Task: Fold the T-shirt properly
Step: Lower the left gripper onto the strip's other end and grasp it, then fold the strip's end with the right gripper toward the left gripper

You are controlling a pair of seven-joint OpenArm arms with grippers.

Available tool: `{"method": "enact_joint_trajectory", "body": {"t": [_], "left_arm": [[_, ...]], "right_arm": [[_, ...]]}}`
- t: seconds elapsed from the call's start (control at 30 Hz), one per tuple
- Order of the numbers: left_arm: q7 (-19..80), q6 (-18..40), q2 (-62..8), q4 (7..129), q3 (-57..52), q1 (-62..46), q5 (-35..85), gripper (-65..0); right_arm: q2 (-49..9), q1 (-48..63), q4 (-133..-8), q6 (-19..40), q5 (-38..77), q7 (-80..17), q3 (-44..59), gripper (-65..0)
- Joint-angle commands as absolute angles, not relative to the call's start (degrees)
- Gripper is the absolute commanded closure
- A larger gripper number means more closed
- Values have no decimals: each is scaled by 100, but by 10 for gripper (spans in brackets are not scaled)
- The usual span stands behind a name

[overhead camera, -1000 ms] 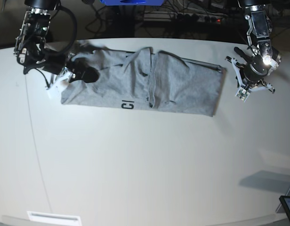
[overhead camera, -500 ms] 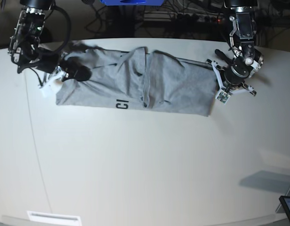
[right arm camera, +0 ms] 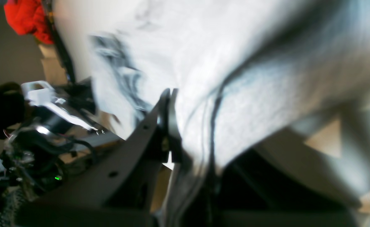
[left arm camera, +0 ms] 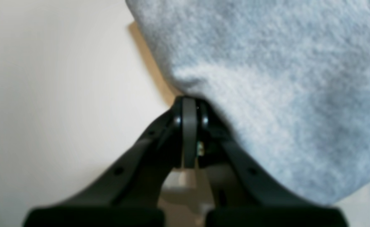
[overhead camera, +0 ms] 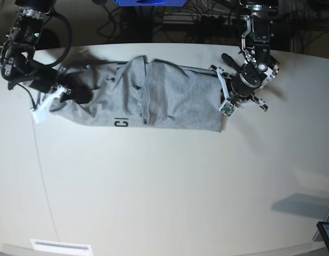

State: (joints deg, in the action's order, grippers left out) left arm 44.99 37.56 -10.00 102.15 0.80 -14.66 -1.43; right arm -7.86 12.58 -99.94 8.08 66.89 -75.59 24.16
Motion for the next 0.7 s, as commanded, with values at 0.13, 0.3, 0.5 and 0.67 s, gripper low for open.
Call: {"method": "enact_joint_trajectory", "body": {"t": [0.13, 0.3, 0.5, 0.67], "left_arm": [[4840, 4000, -980, 10149, 154, -1560, -84, 0], [4840, 4000, -927, 10132, 497, -1552, -84, 0], [5121, 4000, -567, 10123, 629, -1446, -84, 0], [5200, 4000, -470, 10141, 637, -1385, -101, 0]], "right_arm": [[-804, 1253, -10607, 163, 6844, -7547, 2352, -1], [-804, 1244, -10651, -101, 7169, -7486, 1868, -1], [-725, 1244, -10651, -418, 7345, -7398, 1411, 0], [-558, 1235, -10721, -418, 7345, -7407, 1358, 0]]}}
